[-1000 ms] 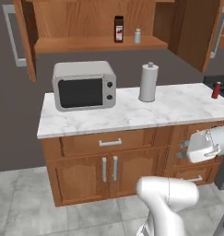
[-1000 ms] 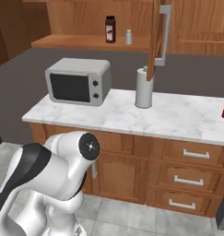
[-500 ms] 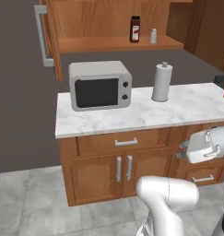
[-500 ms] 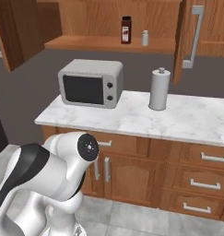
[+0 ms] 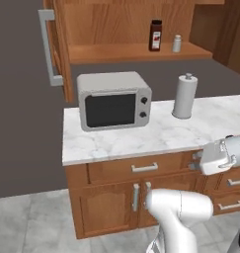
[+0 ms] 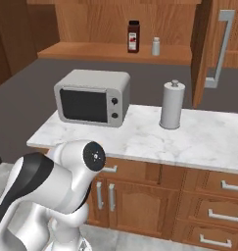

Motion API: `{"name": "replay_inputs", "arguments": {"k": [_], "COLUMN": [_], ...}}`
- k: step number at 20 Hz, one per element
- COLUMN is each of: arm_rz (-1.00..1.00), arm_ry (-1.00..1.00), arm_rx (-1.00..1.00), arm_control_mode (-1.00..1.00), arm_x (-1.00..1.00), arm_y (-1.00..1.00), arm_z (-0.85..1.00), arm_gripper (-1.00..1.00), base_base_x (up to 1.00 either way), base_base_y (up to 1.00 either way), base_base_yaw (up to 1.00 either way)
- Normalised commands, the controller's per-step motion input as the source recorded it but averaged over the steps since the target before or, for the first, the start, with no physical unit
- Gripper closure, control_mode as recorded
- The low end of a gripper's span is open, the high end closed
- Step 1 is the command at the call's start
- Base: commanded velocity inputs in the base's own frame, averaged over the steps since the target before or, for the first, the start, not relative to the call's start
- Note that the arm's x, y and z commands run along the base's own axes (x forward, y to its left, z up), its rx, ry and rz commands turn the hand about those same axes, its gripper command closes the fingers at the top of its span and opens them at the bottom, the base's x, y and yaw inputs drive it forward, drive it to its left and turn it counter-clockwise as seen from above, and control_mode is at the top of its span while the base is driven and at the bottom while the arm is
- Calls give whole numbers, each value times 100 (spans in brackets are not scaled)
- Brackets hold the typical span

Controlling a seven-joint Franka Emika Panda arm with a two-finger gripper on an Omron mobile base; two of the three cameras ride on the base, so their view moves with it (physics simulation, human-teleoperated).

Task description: Collect the paprika, ketchup, and shaker from the cabinet and place them next to the stove.

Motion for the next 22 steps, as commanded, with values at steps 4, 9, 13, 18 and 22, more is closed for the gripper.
{"name": "replay_inputs", "arguments": {"k": [4,9,13,18,22], "arm_rz": [0,0,0,0,-2], "arm_ry": [0,0,0,0,1], "arm_rx": [0,0,0,0,0], "arm_control_mode": [100,100,100,100,-100], "arm_x": [0,0,0,0,17], "arm_y": [0,0,0,0,0], "arm_z": [0,0,0,0,4], "arm_gripper": [-100,-100,-100,-100,-100], "base_base_x": [60,78,79,81,59], "base_base_y": [27,7,0,0,0], "base_base_yaw": [-1,-1,-1,-2,-3]}}
